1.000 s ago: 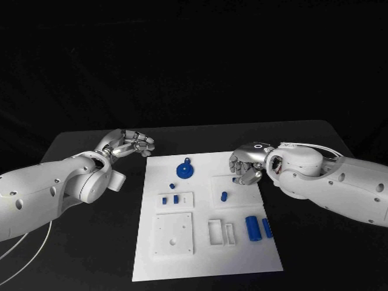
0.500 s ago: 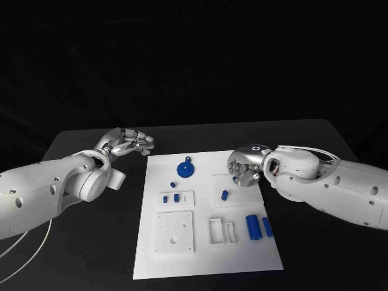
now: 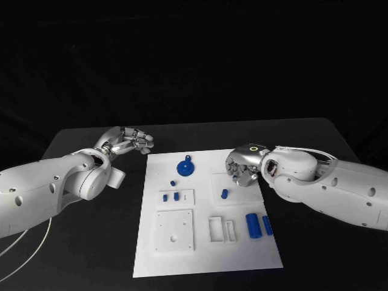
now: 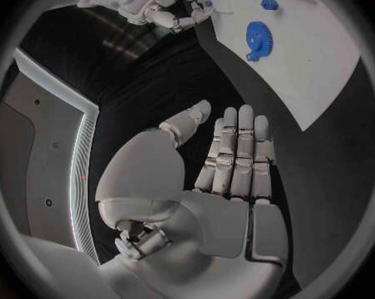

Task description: Assemble the parts on the task board

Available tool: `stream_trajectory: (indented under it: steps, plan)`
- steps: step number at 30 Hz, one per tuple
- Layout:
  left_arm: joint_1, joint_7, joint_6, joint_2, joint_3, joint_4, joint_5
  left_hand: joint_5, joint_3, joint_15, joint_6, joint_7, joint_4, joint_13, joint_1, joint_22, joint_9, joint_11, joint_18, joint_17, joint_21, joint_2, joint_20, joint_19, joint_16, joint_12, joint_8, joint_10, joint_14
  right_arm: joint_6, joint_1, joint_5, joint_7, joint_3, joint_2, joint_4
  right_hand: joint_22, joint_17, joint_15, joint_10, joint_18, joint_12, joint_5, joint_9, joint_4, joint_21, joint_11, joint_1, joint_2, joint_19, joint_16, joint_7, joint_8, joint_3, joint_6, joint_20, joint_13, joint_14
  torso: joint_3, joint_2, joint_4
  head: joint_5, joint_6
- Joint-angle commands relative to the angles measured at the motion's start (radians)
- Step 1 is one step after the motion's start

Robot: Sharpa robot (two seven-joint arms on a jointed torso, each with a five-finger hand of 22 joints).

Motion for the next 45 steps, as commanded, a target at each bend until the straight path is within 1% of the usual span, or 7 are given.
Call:
stream_trajectory:
  steps: [1,11,19,25,29,35,45]
  plan:
    - [0.001,0.002,0.001,0.0,0.001,0.001,0.006,0.001,-0.003,-0.001,0.002,-0.006,0.001,-0.002,0.005,0.001,-0.002,-0.001,0.001,0.002,-0.005,-0.002,-0.001,0.001,-0.004,-0.005,0.006,0.006,0.007,0.058,-0.015,-0.025,-0.003,-0.012,-0.001,0.006,0.004,0.002,-0.006,0.007,0.013,0.005,0.005,0.004,-0.006,0.005,-0.002,-0.002,0.006,0.005,0.007,0.001,0.005,-0.003,0.008,-0.006,0.016,-0.003,0.0004,0.0,-0.0001,-0.001,-0.003]
    - [0.001,0.0,0.023,0.002,0.001,0.002,0.025,0.0,-0.005,-0.001,0.006,-0.007,0.0,-0.003,0.007,0.003,-0.002,0.001,0.001,0.007,-0.007,-0.004,-0.001,0.001,-0.009,-0.009,0.01,0.003,0.007,0.067,-0.018,-0.039,-0.013,-0.019,0.002,-0.004,0.012,-0.002,0.001,-0.016,0.013,-0.004,-0.001,0.009,-0.003,0.002,0.006,-0.013,-0.018,-0.01,0.011,0.007,-0.008,-0.001,-0.007,-0.002,0.039,-0.025,0.0001,0.0,0.0,-0.004,-0.004]
    - [0.001,-0.001,0.025,0.0,0.001,-0.001,0.025,0.002,-0.007,0.001,0.003,-0.004,-0.004,-0.005,0.011,0.005,-0.005,0.003,0.0,0.012,-0.009,-0.01,0.0,-0.001,-0.016,-0.013,0.009,-0.001,0.004,0.06,-0.026,-0.084,-0.031,-0.021,0.004,-0.003,0.021,-0.001,-0.002,-0.013,0.013,0.0,0.008,0.016,-0.019,0.007,0.002,0.01,0.0,-0.008,0.025,0.0,-0.004,0.013,0.011,-0.003,0.063,-0.026,0.0008,0.0,-0.0008,-0.006,-0.006]
    - [0.001,-0.002,0.024,0.0,0.001,-0.001,0.025,0.003,-0.006,0.001,0.002,-0.004,-0.005,-0.005,0.013,0.005,-0.005,0.004,0.0,0.014,-0.01,-0.011,0.0,-0.001,-0.018,-0.014,0.009,-0.001,0.003,0.043,-0.03,-0.121,-0.045,-0.023,0.007,-0.002,0.038,0.005,-0.016,0.016,0.013,0.018,0.019,0.029,-0.044,0.026,-0.014,0.024,0.019,0.017,0.058,-0.014,0.005,0.033,0.048,-0.015,0.108,-0.012,0.0005,0.0,0.0002,-0.008,-0.008]
    - [0.001,-0.001,0.023,0.0,0.001,-0.001,0.025,0.003,-0.006,0.001,0.002,-0.004,-0.006,-0.006,0.014,0.006,-0.005,0.004,0.001,0.015,-0.011,-0.01,0.0,-0.001,-0.018,-0.014,0.01,-0.001,0.003,0.051,-0.031,-0.146,-0.051,-0.024,0.008,-0.004,0.044,0.008,-0.021,0.024,0.013,0.023,0.021,0.035,-0.049,0.032,-0.019,0.026,0.016,0.026,0.072,-0.02,0.007,0.045,0.062,-0.02,0.128,-0.009,0.0005,0.0,0.0,-0.011,-0.009]
    - [0.001,-0.002,0.03,0.001,0.001,-0.002,0.025,0.004,-0.006,0.001,0.002,-0.004,-0.006,-0.006,0.015,0.006,-0.006,0.004,0.001,0.016,-0.011,-0.01,0.0,-0.001,-0.019,-0.015,0.01,-0.001,0.003,0.048,-0.032,-0.146,-0.049,-0.025,0.008,-0.001,0.05,0.011,-0.026,0.033,0.013,0.028,0.051,0.04,-0.048,0.039,-0.024,0.02,0.01,0.036,0.085,-0.024,0.007,0.052,0.075,-0.025,0.147,-0.005,0.0004,0.0,-0.0001,-0.011,-0.011]
    - [0.0,-0.005,0.034,0.002,0.0,-0.004,0.025,0.006,-0.007,0.003,-0.002,-0.001,-0.008,-0.007,0.017,0.007,-0.008,0.006,0.001,0.021,-0.013,-0.014,0.001,0.0,-0.025,-0.018,0.009,-0.005,0.001,0.034,-0.032,-0.127,-0.051,-0.023,0.004,0.006,0.052,0.012,-0.027,0.035,0.013,0.028,0.049,0.042,-0.046,0.04,-0.025,0.017,0.007,0.038,0.088,-0.026,0.006,0.057,0.08,-0.026,0.154,-0.006,0.0017,0.0,0.0015,-0.002,-0.011]
